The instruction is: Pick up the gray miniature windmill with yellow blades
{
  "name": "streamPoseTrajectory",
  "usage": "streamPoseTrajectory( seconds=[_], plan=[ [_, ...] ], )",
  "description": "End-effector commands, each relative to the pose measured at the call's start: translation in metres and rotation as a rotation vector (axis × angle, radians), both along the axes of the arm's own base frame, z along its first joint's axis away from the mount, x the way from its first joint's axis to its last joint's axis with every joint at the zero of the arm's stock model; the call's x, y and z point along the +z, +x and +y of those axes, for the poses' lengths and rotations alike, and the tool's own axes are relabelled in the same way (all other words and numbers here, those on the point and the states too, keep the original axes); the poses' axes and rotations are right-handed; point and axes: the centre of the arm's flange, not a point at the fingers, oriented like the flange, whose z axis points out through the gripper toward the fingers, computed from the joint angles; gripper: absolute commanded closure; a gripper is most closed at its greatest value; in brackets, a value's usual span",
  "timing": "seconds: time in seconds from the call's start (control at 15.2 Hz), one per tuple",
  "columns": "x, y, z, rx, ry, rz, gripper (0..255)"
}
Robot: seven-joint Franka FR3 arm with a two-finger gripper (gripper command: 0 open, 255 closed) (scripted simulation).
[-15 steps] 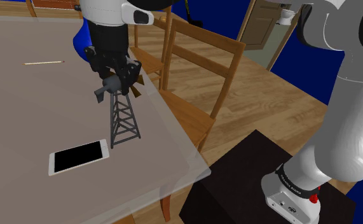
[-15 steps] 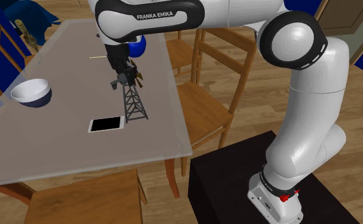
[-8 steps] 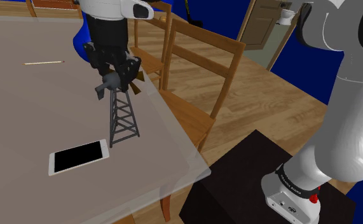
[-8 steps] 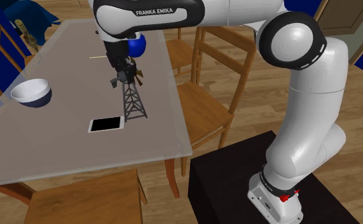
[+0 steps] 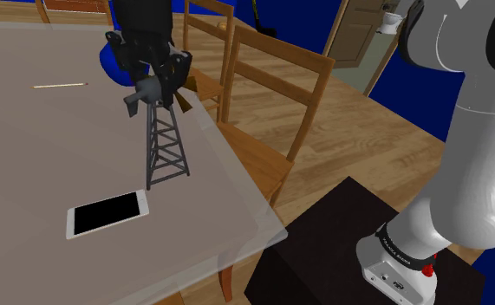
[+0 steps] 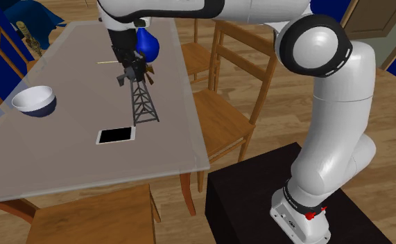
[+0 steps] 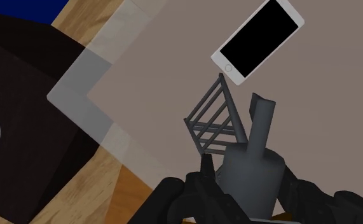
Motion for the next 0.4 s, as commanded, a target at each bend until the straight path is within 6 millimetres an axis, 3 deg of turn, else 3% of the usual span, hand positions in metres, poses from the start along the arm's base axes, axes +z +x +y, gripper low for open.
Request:
streamPoseTrajectory(
  seconds=[0.0,0.33],
  plan=[
    [0.01,0.0,0.0,0.0,0.0,0.0,255],
    [0.027,0.0,0.0,0.0,0.0,0.0,255]
  ],
)
